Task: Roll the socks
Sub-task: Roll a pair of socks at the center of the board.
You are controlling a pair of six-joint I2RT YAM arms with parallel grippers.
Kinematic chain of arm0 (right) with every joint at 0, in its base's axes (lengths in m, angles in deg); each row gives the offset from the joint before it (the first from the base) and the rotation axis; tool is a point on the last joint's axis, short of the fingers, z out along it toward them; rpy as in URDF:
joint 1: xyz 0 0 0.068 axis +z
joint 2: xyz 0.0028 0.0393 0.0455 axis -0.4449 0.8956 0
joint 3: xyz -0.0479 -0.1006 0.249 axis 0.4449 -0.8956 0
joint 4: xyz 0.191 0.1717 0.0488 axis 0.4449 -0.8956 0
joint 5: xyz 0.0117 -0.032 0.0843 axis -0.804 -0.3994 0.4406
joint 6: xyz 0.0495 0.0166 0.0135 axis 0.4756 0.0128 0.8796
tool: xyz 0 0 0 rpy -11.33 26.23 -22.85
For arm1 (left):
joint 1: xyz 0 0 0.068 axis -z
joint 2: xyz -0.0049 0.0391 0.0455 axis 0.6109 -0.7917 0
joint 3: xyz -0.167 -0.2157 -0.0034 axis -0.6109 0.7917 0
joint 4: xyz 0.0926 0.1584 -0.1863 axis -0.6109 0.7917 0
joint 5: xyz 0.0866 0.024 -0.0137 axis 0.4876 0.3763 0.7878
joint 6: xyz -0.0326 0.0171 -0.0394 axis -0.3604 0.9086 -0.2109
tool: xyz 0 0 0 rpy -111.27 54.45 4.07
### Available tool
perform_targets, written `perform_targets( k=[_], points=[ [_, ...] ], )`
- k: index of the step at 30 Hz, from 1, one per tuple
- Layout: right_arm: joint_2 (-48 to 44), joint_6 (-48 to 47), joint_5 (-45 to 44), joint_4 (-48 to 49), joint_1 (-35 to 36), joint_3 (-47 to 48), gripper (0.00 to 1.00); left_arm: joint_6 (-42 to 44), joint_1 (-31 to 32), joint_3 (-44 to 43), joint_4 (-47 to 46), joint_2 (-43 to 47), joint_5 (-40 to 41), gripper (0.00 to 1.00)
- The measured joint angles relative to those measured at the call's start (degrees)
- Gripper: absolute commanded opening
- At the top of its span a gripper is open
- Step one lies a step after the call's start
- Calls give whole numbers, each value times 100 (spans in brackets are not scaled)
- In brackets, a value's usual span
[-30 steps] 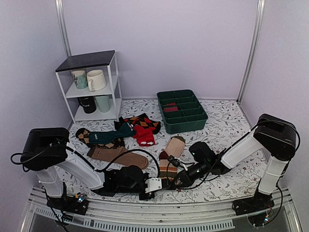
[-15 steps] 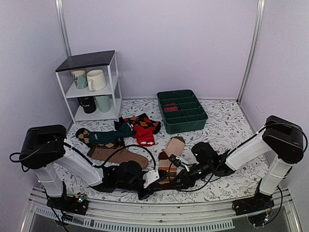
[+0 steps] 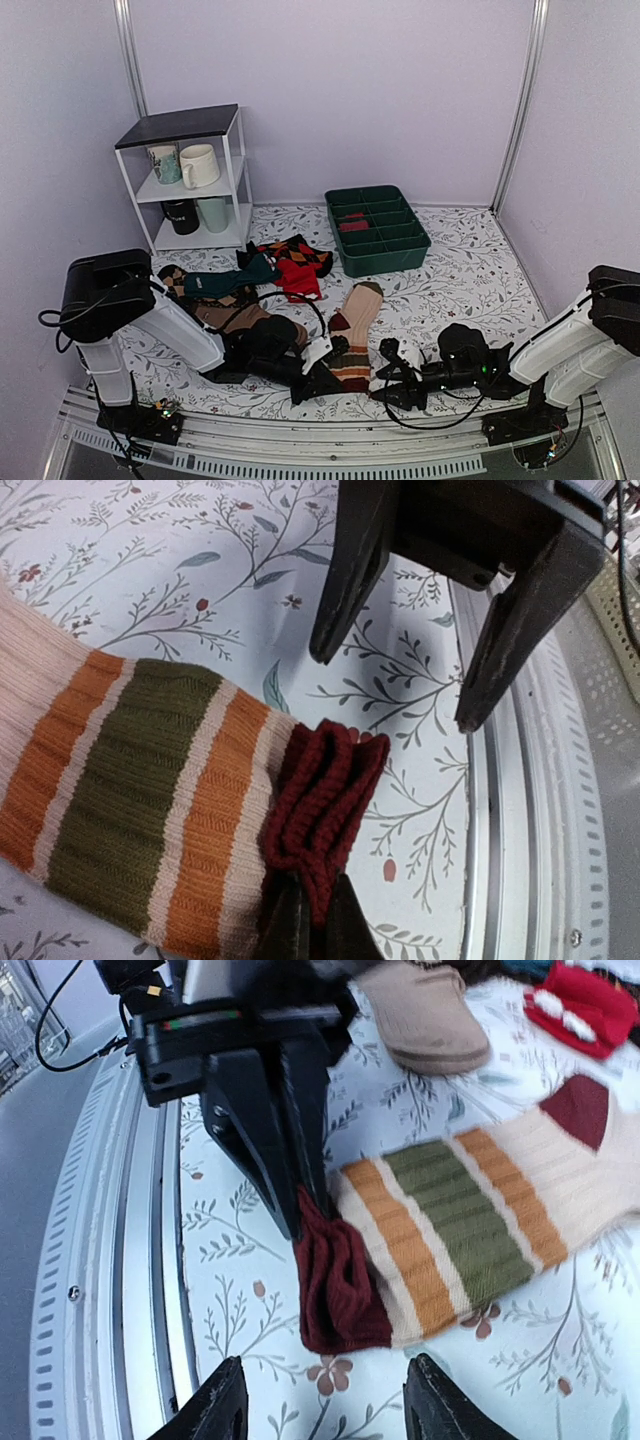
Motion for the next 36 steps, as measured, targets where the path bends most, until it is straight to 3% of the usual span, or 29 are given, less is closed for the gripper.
perform_targets(
  k=[10, 28, 32, 35, 36],
  points=[
    [437, -1108, -870, 643, 664, 98, 57, -144, -118, -20, -116, -116, -374, 0],
    [1123, -1921, -1591, 551, 1049, 682, 46, -153, -146, -37, -138, -142, -476, 0],
    [1355, -1912, -1781, 546, 1049, 710, 38, -153, -146, -39, -133, -142, -485, 0],
    [1416, -1908, -1904, 555, 1049, 756, 13, -151, -146, -44, -122, -142, -490, 0],
    [1440, -1851, -1941, 557, 1049, 769, 10, -151, -146, -44, -120, -142, -490, 0]
  ],
)
